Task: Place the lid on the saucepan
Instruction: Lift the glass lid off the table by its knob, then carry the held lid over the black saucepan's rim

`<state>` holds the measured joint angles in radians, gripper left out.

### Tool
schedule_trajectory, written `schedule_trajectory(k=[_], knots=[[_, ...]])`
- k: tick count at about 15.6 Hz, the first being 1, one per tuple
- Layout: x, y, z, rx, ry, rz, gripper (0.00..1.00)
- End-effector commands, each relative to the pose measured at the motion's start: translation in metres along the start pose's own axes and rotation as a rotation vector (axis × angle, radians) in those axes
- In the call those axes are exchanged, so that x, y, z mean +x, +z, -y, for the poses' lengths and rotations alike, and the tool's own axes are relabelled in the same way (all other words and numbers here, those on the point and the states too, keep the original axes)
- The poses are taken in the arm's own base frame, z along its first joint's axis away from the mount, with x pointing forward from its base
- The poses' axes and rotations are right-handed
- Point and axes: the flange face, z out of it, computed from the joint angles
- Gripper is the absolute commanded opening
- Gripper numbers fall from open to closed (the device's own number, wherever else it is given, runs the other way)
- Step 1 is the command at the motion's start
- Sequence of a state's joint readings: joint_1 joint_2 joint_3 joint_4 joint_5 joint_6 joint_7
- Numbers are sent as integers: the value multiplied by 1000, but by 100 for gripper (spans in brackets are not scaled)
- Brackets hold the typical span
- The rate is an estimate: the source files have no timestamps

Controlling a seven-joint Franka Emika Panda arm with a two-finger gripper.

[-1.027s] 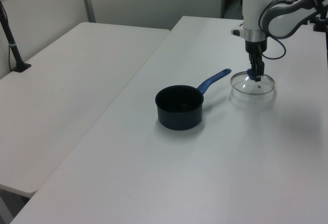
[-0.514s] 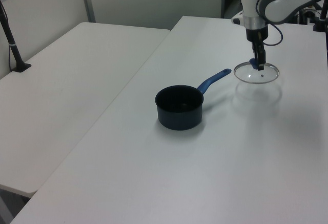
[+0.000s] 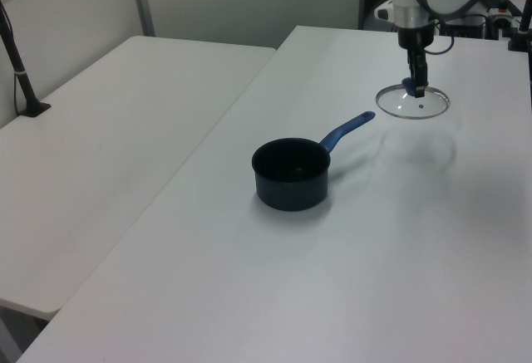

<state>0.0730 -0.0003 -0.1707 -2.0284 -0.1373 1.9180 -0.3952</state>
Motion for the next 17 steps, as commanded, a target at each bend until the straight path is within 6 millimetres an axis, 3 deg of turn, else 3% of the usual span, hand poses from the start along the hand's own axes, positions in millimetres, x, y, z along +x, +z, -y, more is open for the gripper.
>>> schedule_trajectory(k=[1, 4, 9, 17], knots=[[-8, -19, -6, 22, 24, -12, 53], [-2, -32, -4, 37, 38, -46, 53], [36, -67, 11, 72, 67, -82, 53], [106, -66, 64, 57, 130, -78, 52]])
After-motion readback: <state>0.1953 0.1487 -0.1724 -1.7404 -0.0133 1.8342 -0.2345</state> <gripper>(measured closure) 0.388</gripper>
